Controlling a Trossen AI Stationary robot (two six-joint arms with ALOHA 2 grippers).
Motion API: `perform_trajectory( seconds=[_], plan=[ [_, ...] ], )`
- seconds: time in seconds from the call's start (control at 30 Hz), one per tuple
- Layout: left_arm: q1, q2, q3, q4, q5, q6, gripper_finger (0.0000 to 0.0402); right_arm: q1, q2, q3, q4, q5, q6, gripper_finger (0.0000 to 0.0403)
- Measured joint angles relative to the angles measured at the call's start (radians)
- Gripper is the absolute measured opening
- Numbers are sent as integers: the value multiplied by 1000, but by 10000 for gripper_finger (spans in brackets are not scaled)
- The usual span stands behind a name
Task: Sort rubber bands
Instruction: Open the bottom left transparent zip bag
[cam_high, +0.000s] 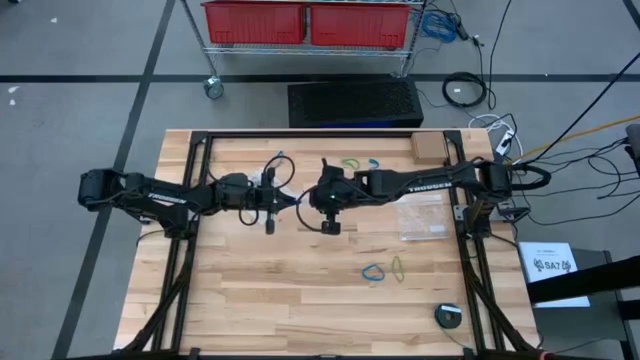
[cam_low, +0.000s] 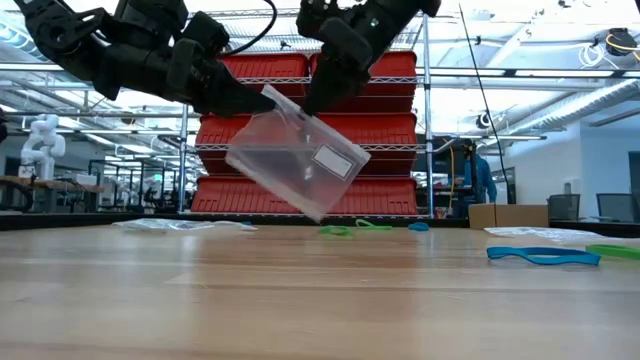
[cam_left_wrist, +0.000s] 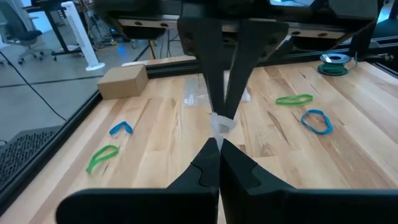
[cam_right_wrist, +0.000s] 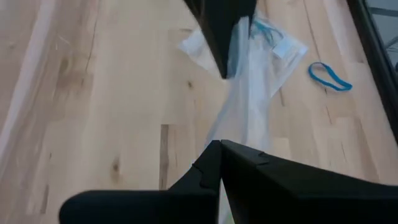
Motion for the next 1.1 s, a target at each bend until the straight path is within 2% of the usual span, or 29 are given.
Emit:
perform_trajectory(
  seconds=[0.13, 0.27, 0.47, 0.7, 0.93, 1.1],
  plan=[
    [0, 0, 0, 0, 0, 0, 1, -1, 9, 0, 48, 4, 41, 0],
    [0, 0, 0, -1, 0, -3, 1, -12, 17, 0, 74, 63, 50, 5],
    [0, 0, 0, -1, 0, -3, 1, -36, 77, 0, 91, -20, 80, 19],
    [0, 0, 0, -8, 0, -4, 1, -17, 115, -4, 82, 15, 34, 2],
    [0, 0, 0, -51, 0, -5, 1, -6, 43, -173, 344, 19, 87, 1],
    [0, 0, 0, -52, 0, -7, 1, 7, 39, -332, 647, 23, 110, 0]
  ],
)
